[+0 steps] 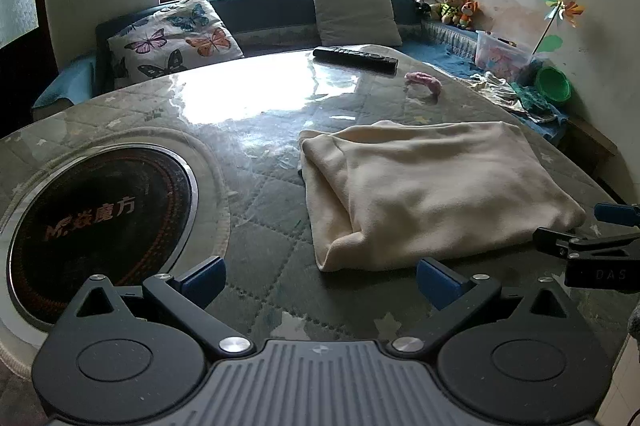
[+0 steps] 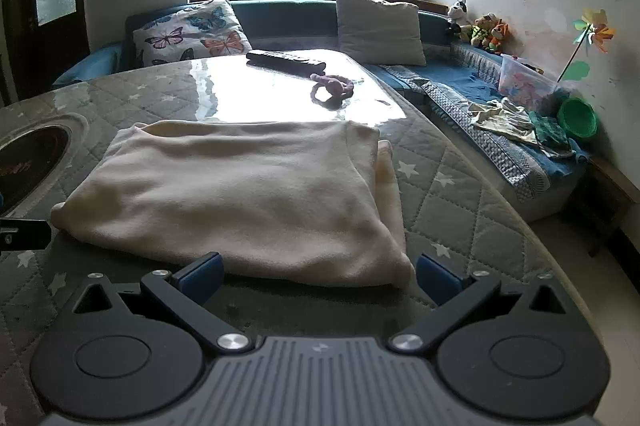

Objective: Fold clothes

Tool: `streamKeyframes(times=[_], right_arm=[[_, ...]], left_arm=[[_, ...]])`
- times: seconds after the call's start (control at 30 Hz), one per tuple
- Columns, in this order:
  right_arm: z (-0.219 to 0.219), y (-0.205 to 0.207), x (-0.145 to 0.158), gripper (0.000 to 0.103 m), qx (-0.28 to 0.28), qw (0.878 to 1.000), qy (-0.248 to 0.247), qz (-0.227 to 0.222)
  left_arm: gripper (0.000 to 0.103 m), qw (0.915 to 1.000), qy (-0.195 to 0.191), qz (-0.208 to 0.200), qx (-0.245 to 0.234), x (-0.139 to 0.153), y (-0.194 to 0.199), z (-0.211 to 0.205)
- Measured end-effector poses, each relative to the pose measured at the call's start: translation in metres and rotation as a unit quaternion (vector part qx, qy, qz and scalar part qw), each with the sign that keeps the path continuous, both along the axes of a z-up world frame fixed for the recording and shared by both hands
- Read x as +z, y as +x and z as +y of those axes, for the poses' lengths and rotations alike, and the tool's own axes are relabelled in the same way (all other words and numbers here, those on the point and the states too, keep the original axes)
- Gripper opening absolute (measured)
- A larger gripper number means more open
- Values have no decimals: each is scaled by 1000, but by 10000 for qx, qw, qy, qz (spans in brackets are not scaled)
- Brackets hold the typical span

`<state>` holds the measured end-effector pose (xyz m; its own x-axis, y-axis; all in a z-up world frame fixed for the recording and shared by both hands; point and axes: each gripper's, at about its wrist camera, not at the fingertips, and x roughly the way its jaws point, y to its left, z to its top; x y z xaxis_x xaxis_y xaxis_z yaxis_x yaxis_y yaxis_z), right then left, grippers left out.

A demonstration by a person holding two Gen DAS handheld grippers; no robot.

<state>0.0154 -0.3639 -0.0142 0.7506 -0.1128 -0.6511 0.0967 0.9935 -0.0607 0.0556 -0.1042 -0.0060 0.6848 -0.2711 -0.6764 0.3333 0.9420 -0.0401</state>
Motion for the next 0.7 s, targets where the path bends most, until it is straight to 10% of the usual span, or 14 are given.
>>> streamKeyframes(times=[0.7], right_arm=[[7, -18, 8, 103, -65, 9999, -79, -113]], left_arm=[[103, 9998, -12, -177, -92, 6, -23, -1]])
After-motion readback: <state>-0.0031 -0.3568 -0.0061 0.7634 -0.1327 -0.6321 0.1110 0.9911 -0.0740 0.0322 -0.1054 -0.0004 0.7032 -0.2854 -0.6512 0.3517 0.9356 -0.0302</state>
